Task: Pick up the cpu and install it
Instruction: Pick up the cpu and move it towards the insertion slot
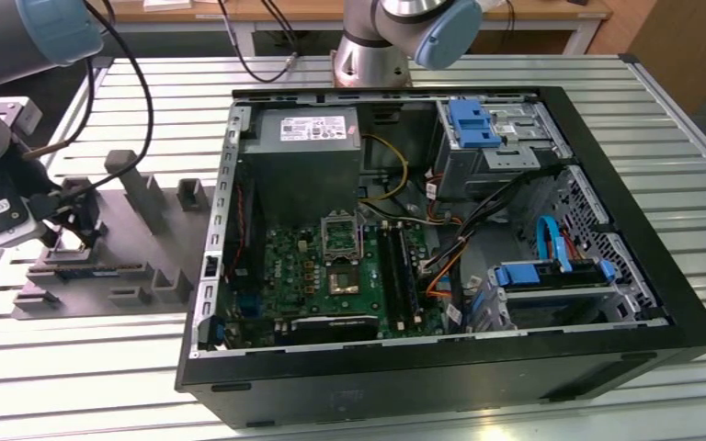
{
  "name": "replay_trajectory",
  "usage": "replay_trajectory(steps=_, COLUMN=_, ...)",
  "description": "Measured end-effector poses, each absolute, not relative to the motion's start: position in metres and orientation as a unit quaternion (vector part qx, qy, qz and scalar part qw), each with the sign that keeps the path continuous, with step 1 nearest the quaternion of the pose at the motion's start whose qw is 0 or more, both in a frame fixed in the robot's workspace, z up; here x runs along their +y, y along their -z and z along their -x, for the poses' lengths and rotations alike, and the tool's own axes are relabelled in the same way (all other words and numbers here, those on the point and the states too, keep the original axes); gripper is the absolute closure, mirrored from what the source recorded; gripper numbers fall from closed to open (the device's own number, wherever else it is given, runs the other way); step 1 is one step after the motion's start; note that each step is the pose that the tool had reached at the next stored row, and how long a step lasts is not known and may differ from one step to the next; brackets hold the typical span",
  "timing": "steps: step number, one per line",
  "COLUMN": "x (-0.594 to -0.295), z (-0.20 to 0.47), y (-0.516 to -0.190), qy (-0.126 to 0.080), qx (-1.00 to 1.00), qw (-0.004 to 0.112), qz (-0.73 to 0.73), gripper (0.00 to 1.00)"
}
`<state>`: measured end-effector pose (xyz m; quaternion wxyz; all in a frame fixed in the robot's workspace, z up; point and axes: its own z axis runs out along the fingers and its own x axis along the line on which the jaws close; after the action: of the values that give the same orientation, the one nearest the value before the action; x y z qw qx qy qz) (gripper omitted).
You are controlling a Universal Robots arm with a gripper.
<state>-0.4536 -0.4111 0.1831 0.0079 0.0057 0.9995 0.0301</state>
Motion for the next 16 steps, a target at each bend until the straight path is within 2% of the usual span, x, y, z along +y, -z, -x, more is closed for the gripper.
replay_trajectory(steps=16, x=-0.4112, z=0.4536, y=-0.1823, qy=-0.028, qx=1.000, qw=0.008, qz=-0.011, gripper=0.44)
